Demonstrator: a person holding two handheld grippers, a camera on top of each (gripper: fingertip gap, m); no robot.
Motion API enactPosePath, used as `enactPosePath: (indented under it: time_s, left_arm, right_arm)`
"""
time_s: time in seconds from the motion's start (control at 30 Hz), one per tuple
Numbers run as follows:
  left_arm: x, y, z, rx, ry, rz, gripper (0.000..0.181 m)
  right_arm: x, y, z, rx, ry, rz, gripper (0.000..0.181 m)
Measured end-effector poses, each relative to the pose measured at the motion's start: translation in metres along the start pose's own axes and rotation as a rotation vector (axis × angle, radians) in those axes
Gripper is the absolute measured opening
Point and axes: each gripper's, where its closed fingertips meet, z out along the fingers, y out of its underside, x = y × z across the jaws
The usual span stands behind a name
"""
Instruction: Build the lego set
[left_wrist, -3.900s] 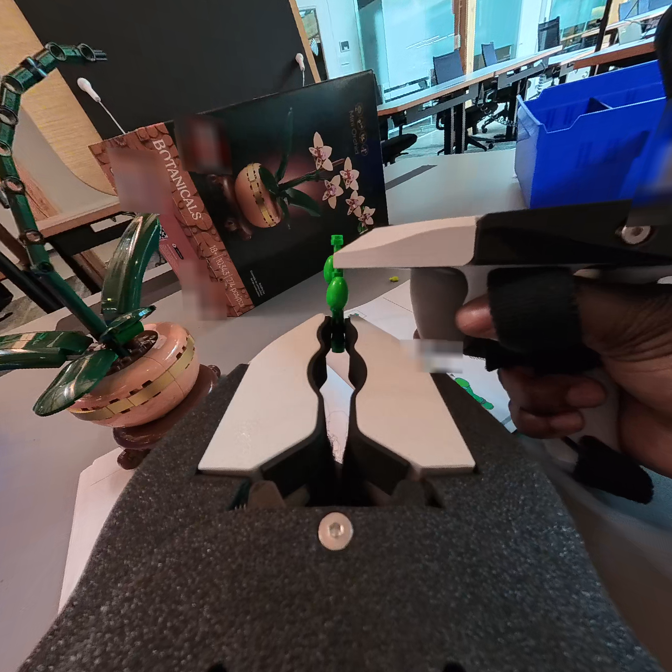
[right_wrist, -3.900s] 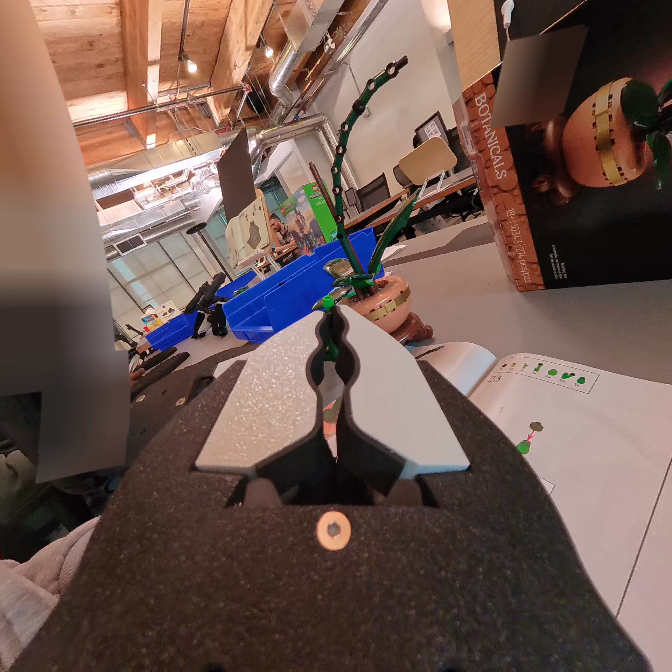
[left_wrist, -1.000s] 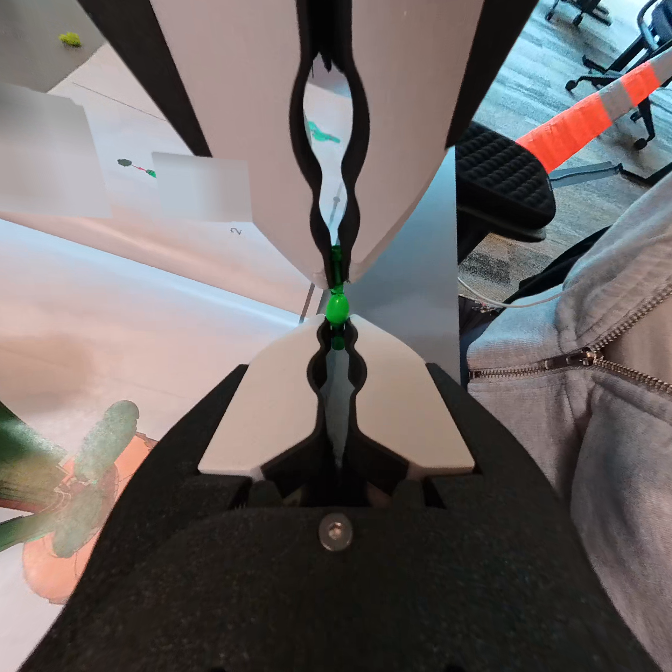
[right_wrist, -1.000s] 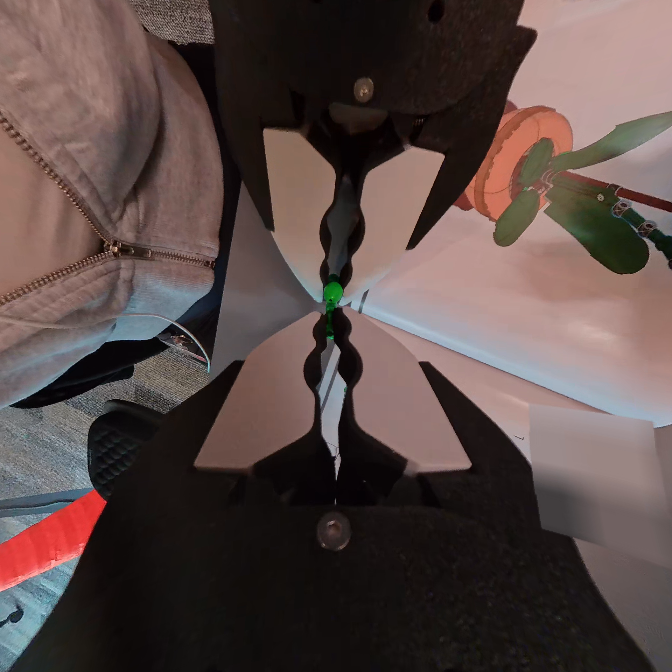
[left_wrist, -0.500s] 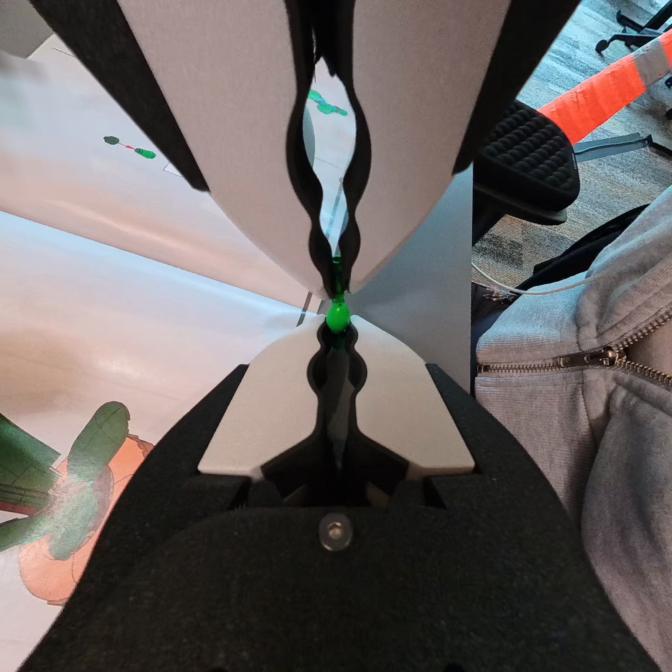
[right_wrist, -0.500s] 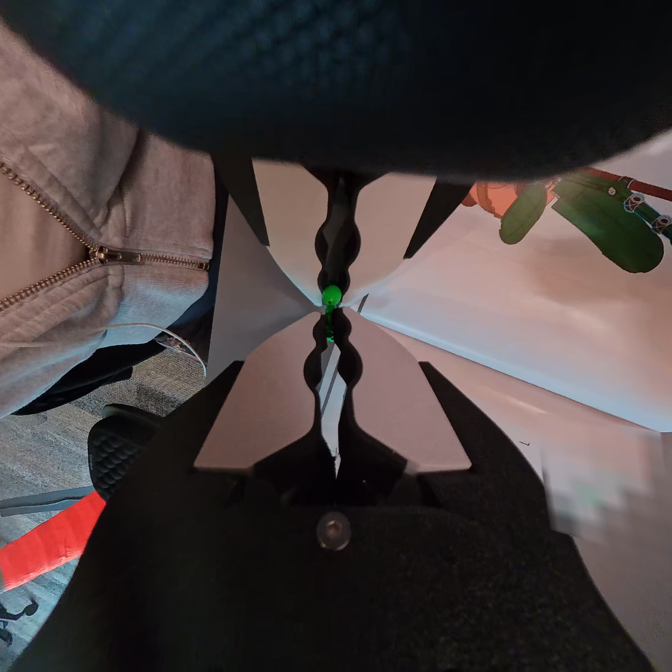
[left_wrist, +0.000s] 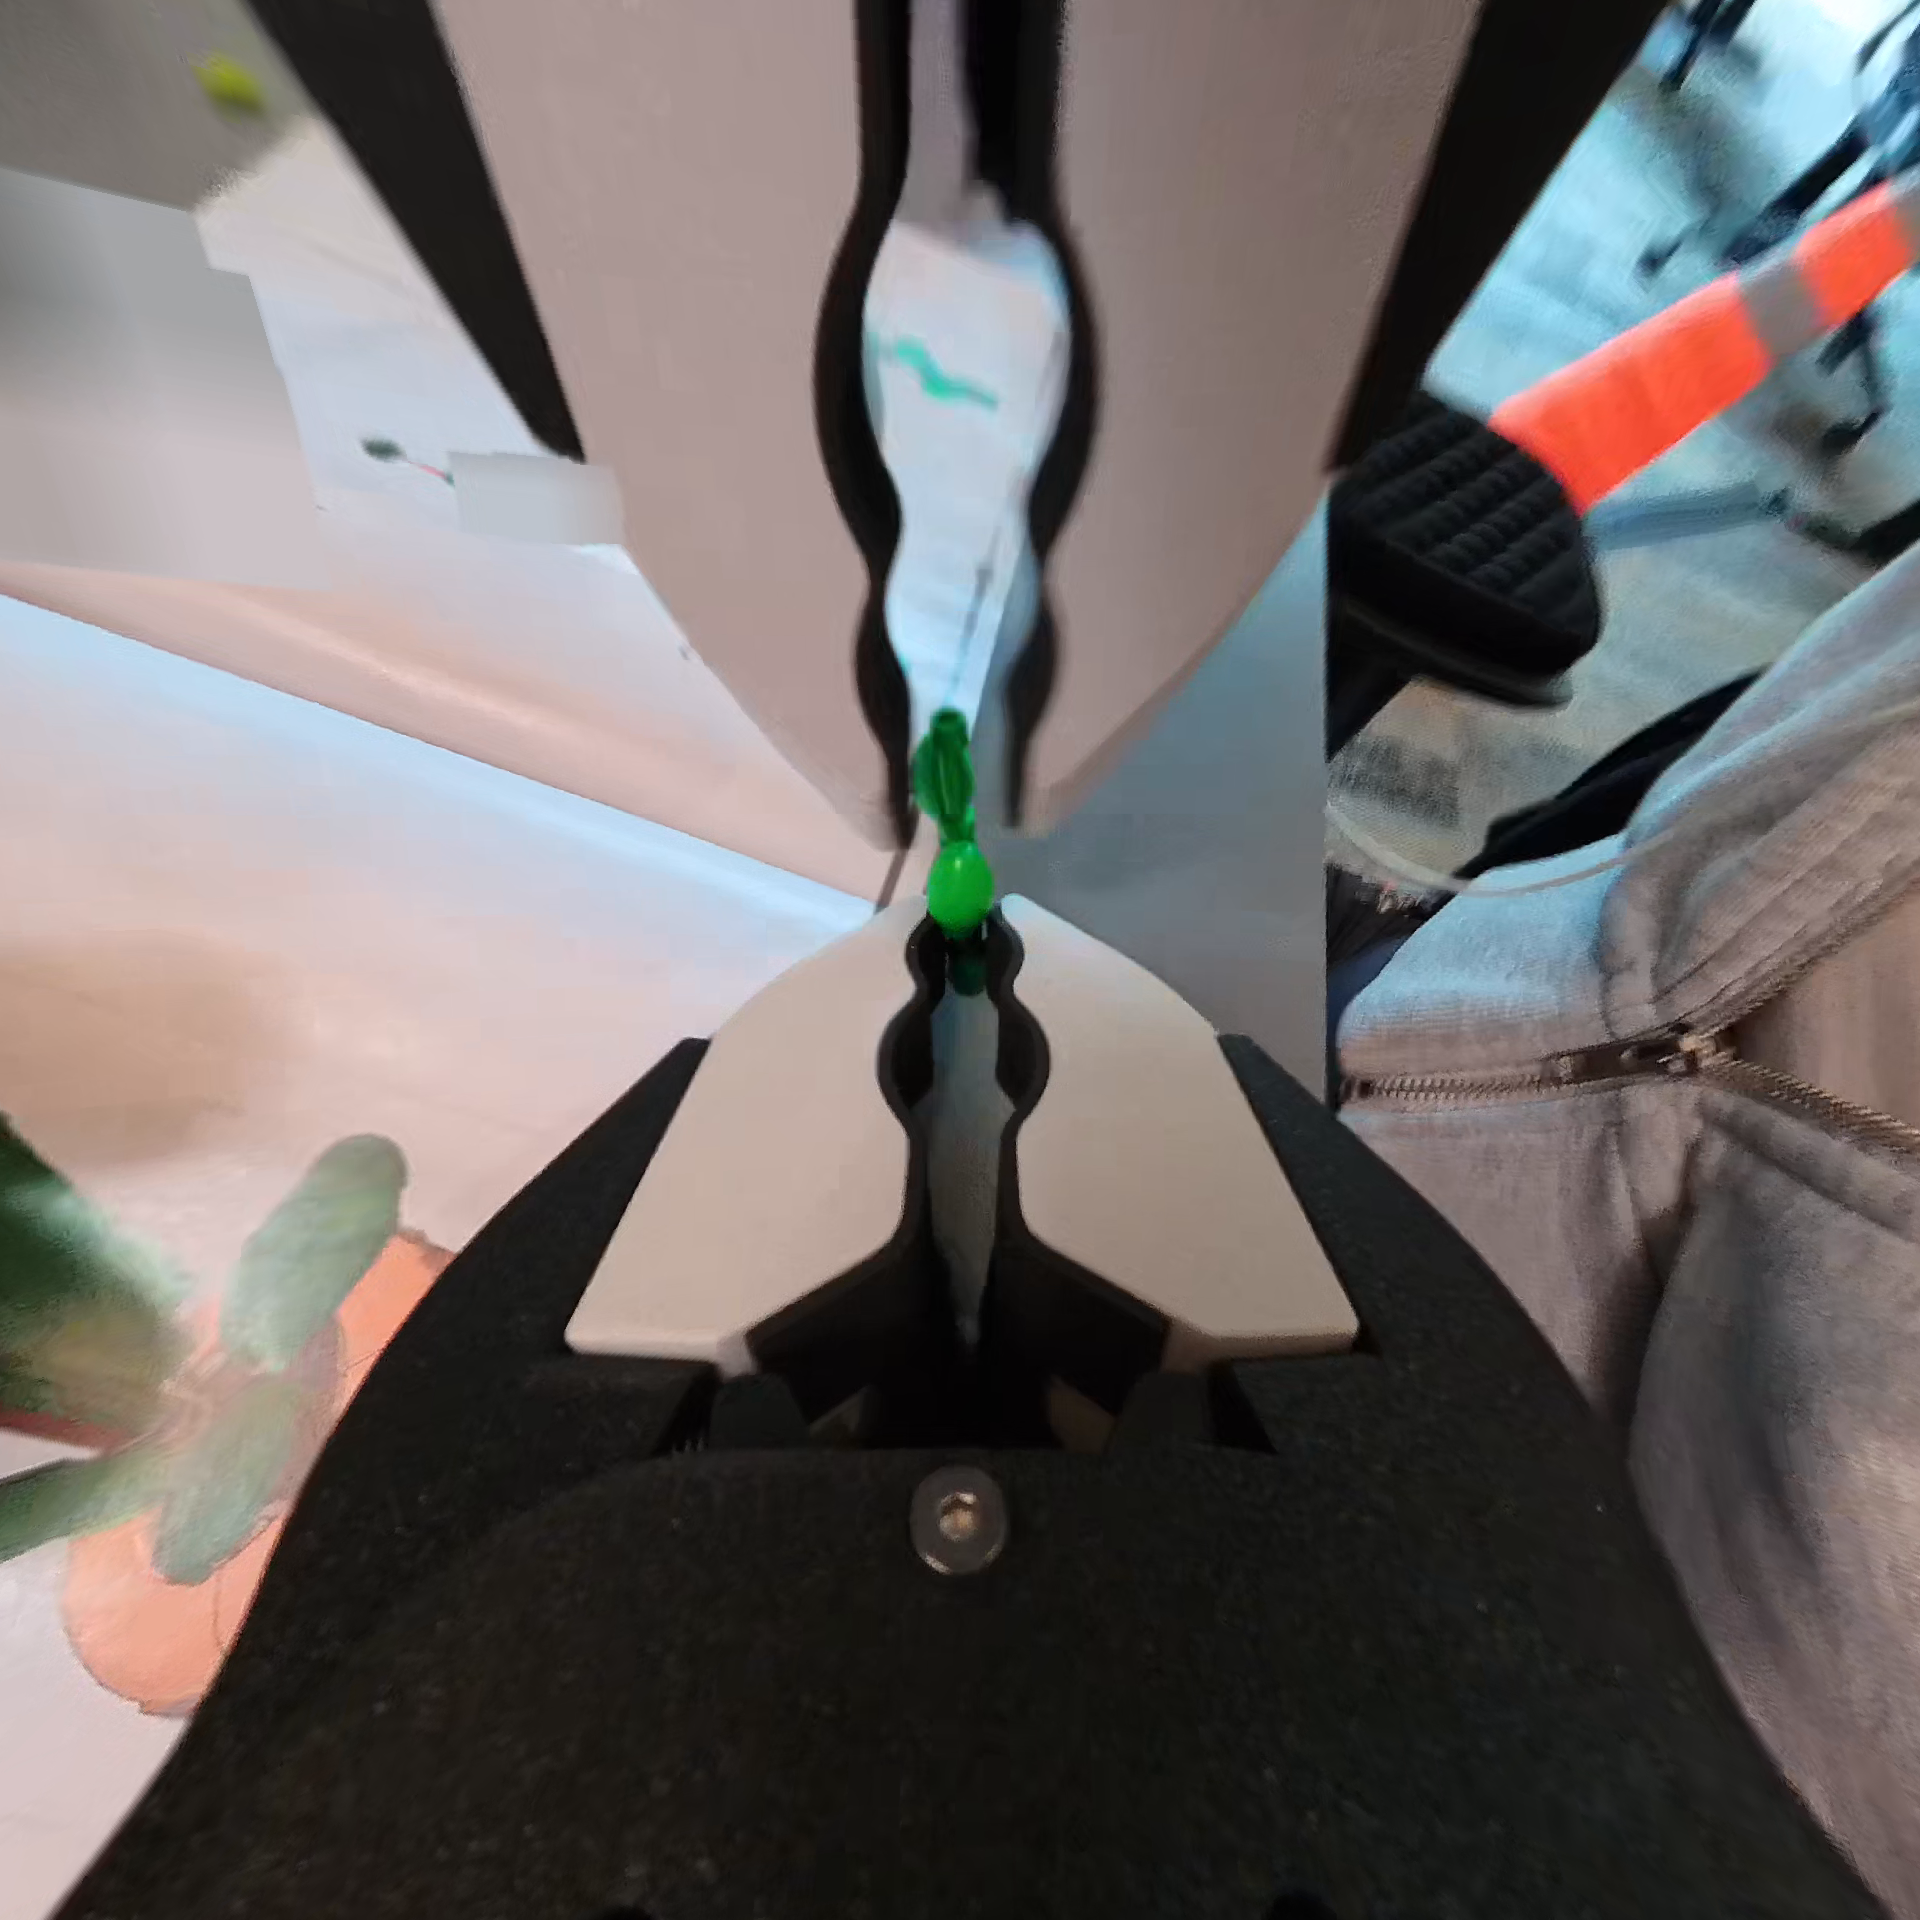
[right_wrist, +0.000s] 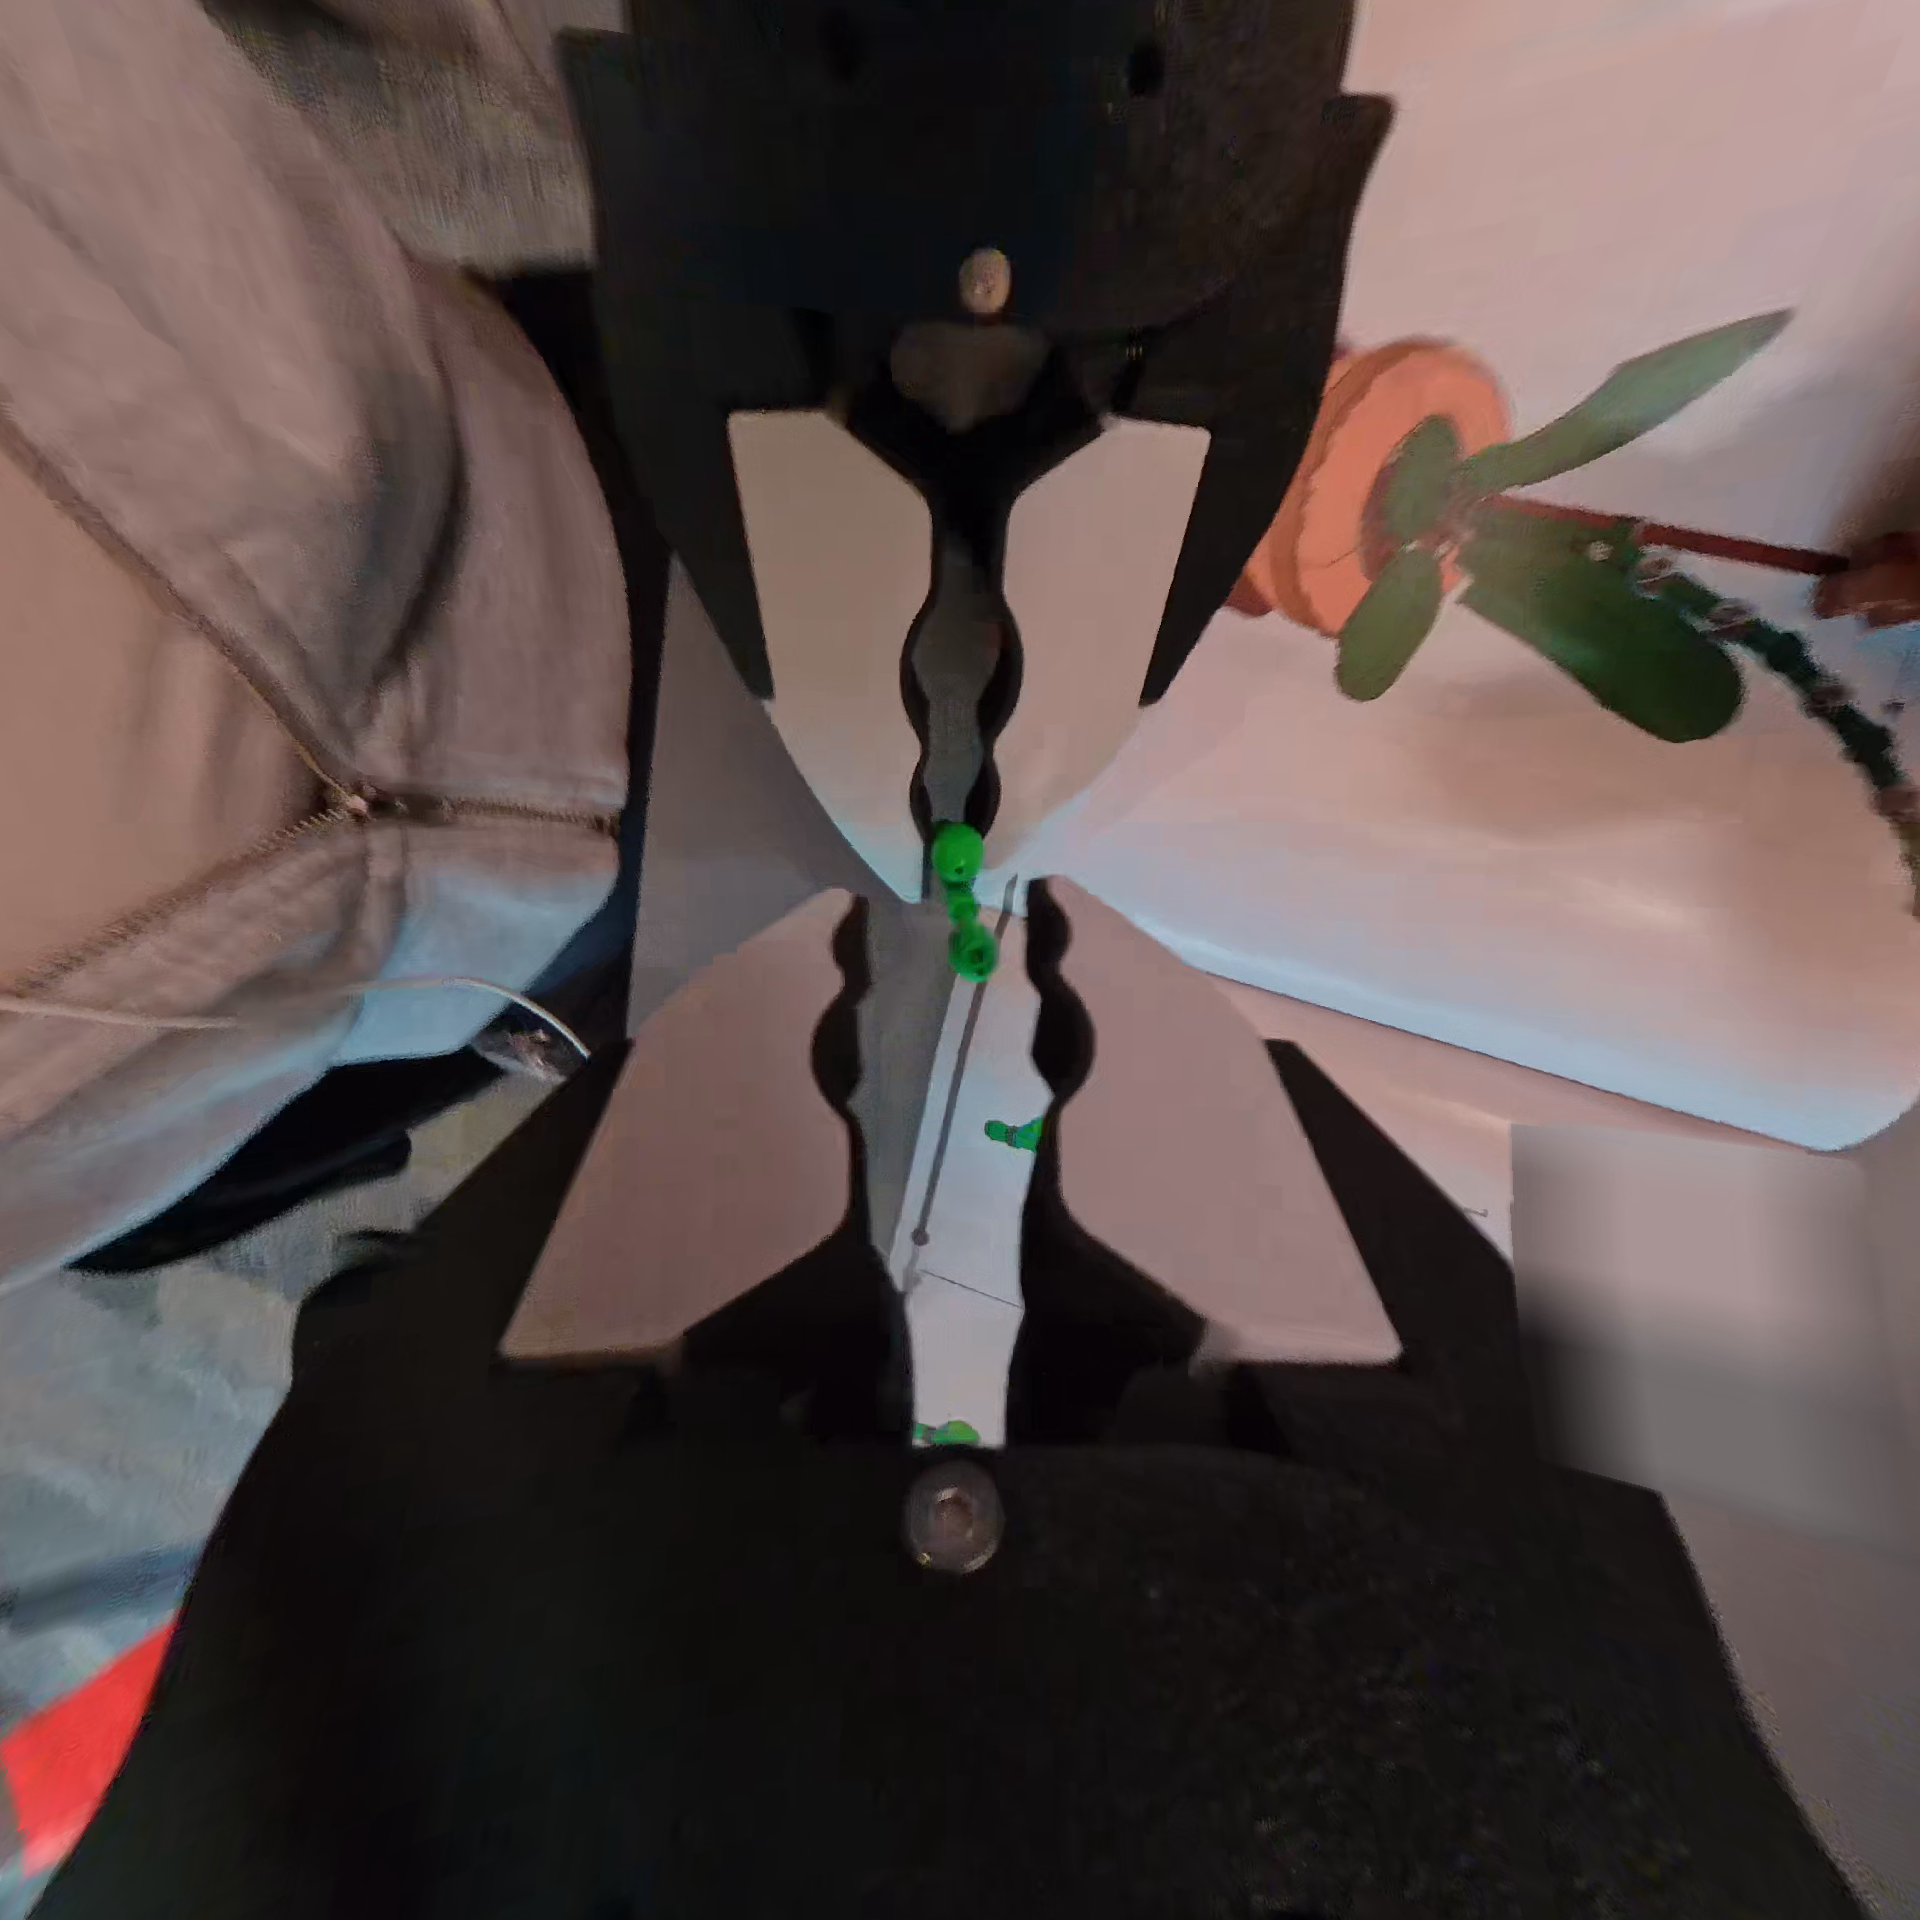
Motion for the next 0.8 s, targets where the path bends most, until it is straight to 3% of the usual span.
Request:
enactPosePath:
  time_s: [0.1,0.2,0.27,0.33,0.47,0.53,0.6,0.67,0.7,0.8]
  left_arm:
    - [-0.003,-0.026,-0.027,0.268,0.07,-0.09,0.006]
    - [-0.004,-0.048,-0.062,0.535,0.171,-0.161,0.006]
    - [-0.001,-0.058,-0.078,0.631,0.223,-0.178,0.006]
    - [0.004,-0.062,-0.081,0.646,0.25,-0.172,0.006]
    - [0.012,-0.064,-0.072,0.613,0.241,-0.157,0.006]
    - [0.017,-0.063,-0.066,0.598,0.25,-0.16,0.006]
    - [0.02,-0.062,-0.059,0.58,0.253,-0.167,0.006]
    - [0.019,-0.064,-0.055,0.595,0.249,-0.2,0.006]
    - [0.019,-0.067,-0.056,0.615,0.258,-0.223,0.01]
    - [0.018,-0.075,-0.059,0.654,0.269,-0.271,0.045]
  right_arm:
    - [0.006,-0.018,-0.034,0.245,0.084,0.049,0.044]
    - [0.012,-0.043,-0.076,0.726,0.118,0.174,0.043]
    - [0.019,-0.047,-0.085,0.978,0.086,0.3,0.036]
    - [0.019,-0.05,-0.078,1.122,0.011,0.381,0.037]
    - [0.005,-0.064,-0.055,1.221,-0.073,0.384,0.038]
    - [0.001,-0.068,-0.053,1.246,-0.07,0.361,0.03]
    - [-0.001,-0.066,-0.052,1.247,-0.04,0.333,0.009]
    - [0.001,-0.062,-0.056,1.26,-0.021,0.337,0.009]
    - [0.001,-0.059,-0.061,1.282,-0.031,0.353,0.009]
    - [0.008,-0.05,-0.084,1.404,-0.063,0.42,0.009]
